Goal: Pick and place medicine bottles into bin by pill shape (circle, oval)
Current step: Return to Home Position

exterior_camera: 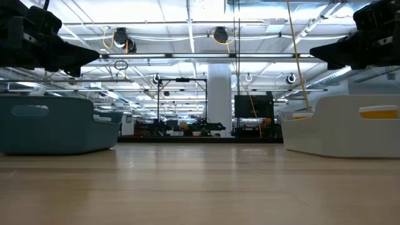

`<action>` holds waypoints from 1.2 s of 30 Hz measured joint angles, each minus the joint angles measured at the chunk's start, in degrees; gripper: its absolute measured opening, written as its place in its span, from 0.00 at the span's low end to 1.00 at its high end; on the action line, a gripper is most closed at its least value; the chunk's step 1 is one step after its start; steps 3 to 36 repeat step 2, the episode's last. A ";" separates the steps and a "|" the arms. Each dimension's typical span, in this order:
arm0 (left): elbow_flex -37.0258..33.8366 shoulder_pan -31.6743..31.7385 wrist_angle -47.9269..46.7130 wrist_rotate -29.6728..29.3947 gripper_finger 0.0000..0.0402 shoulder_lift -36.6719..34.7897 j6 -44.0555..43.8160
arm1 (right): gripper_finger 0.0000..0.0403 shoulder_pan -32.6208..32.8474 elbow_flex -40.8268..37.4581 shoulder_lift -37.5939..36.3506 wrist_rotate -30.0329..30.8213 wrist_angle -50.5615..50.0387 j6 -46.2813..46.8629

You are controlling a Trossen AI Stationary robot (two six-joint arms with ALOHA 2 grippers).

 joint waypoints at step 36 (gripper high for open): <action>0.00 0.00 -0.01 -0.02 0.09 0.00 0.07 | 0.00 -0.01 0.00 0.00 0.00 0.00 0.00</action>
